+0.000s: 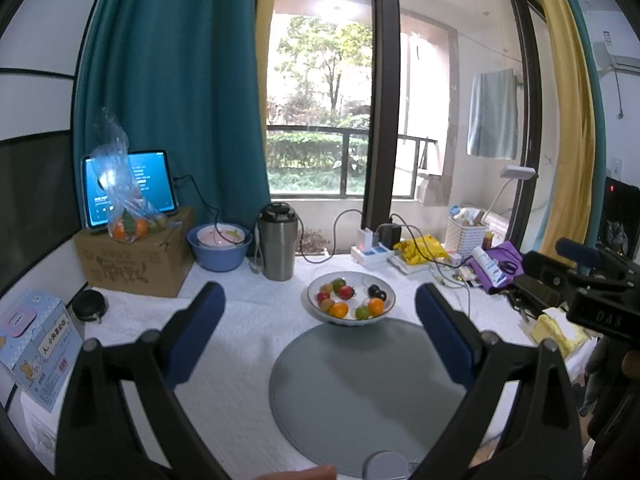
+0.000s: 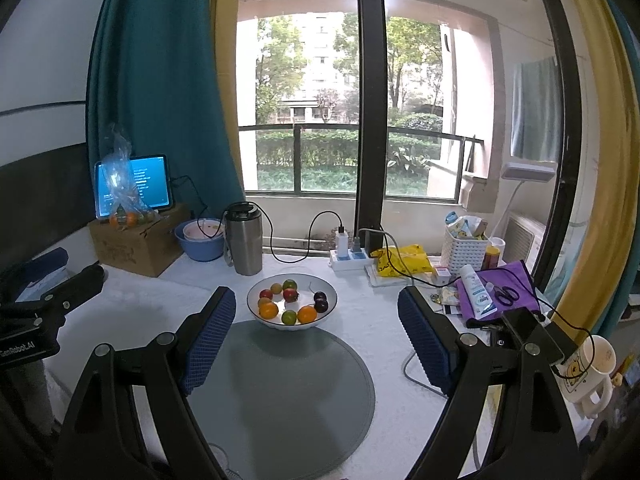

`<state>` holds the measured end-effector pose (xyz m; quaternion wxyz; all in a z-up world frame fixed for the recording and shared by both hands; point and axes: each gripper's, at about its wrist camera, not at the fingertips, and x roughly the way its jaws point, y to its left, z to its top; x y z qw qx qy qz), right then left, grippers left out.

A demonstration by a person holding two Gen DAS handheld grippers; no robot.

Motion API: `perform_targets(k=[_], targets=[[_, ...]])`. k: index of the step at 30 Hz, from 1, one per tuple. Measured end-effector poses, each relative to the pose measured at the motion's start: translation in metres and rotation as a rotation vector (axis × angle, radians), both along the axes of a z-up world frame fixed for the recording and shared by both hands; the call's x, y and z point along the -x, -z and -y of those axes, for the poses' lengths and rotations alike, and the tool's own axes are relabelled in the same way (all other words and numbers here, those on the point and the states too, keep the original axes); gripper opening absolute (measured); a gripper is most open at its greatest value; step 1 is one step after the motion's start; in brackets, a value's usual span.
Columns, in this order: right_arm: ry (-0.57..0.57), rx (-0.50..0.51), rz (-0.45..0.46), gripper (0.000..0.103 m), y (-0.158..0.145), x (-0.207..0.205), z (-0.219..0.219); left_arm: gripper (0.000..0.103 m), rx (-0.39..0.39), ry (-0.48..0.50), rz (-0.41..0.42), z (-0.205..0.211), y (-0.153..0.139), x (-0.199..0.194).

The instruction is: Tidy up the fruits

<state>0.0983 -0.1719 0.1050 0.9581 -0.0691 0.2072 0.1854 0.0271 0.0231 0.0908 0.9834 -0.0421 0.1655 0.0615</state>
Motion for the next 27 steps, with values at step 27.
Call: perform_targets(k=[27], targets=[[0.006,0.003,-0.005,0.086,-0.0001,-0.0015,0.0022,0.097,0.006,0.010,0.001,0.0051,0.0008,0.0028]])
